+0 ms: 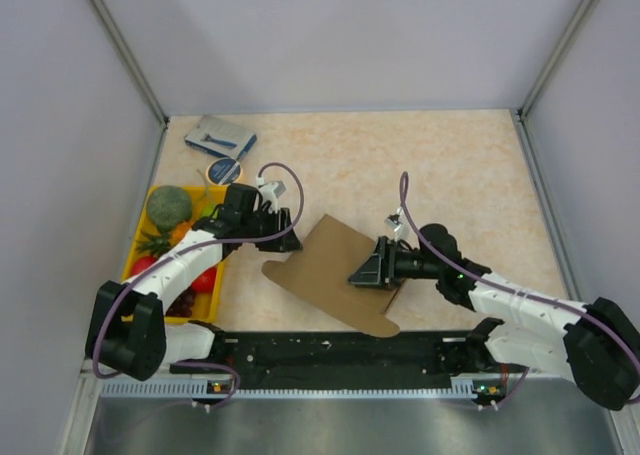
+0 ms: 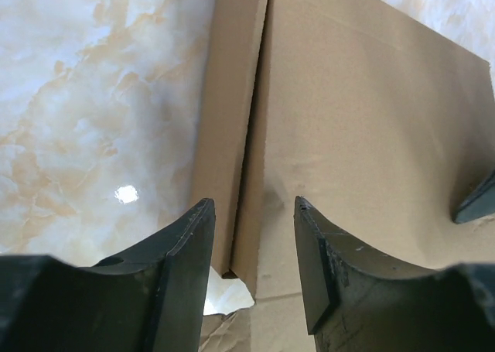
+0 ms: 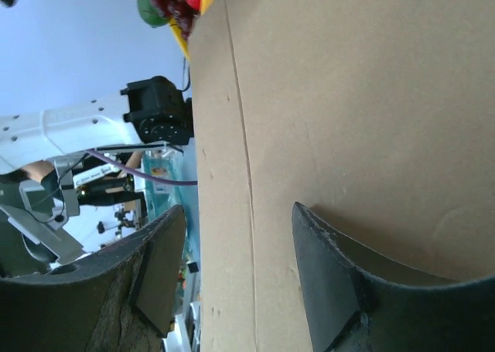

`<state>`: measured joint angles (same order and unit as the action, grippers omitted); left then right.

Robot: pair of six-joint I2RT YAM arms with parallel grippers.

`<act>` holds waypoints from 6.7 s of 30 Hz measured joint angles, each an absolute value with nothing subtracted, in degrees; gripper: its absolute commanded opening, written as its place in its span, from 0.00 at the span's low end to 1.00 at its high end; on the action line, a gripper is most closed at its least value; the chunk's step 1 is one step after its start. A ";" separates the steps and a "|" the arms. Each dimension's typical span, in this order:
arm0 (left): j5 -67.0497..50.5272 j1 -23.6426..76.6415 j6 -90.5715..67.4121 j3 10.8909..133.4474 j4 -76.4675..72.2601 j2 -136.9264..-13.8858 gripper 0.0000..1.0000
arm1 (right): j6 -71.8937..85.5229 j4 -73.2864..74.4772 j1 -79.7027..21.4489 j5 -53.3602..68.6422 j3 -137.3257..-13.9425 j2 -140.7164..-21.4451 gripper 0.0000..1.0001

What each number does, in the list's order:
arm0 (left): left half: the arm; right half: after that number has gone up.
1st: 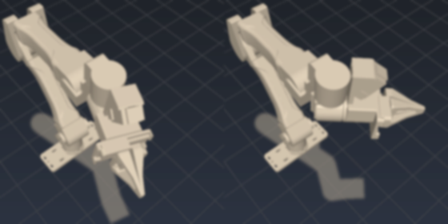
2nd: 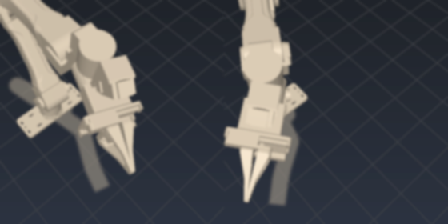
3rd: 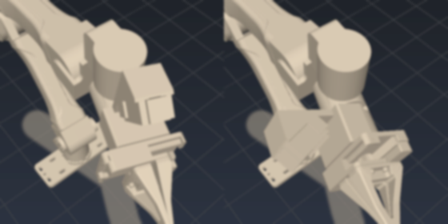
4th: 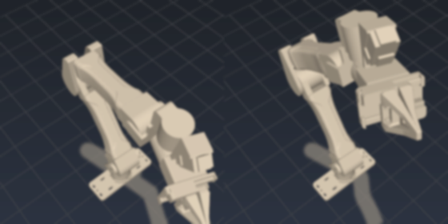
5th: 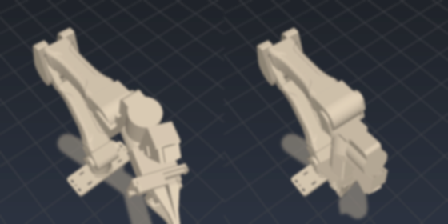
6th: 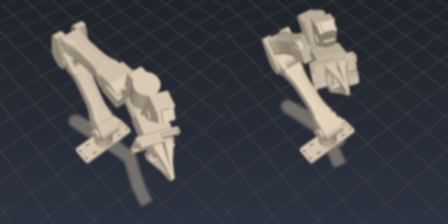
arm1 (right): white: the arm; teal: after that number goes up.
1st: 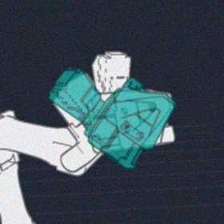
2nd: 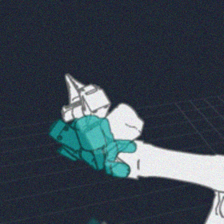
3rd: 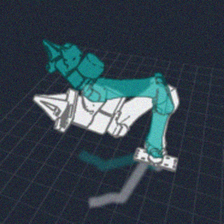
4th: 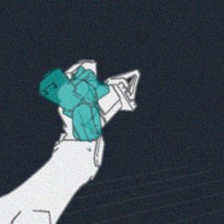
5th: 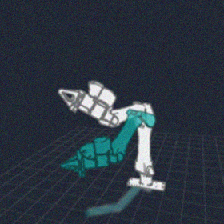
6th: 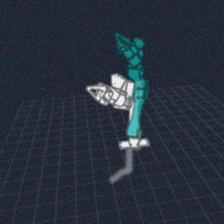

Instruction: Fold the paper box

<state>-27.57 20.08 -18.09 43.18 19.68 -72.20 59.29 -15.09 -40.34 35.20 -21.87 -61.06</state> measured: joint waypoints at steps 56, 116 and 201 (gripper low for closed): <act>-29.17 20.36 -21.23 38.28 13.69 -72.14 0.52 | 54.83 41.93 -41.78 15.14 -37.41 -40.77 0.75; -31.86 17.23 -25.34 31.14 10.35 -71.09 0.31 | 35.70 19.20 -25.56 23.16 -28.93 -62.46 0.44; -47.99 3.40 -61.71 14.57 -24.99 -66.35 0.98 | 20.47 61.17 -96.03 -74.28 -63.35 -96.66 0.00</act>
<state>-47.99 3.40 -61.71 14.57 -24.99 -66.35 20.47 61.17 -96.03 -74.28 -63.35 -96.66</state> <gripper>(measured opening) 0.985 0.052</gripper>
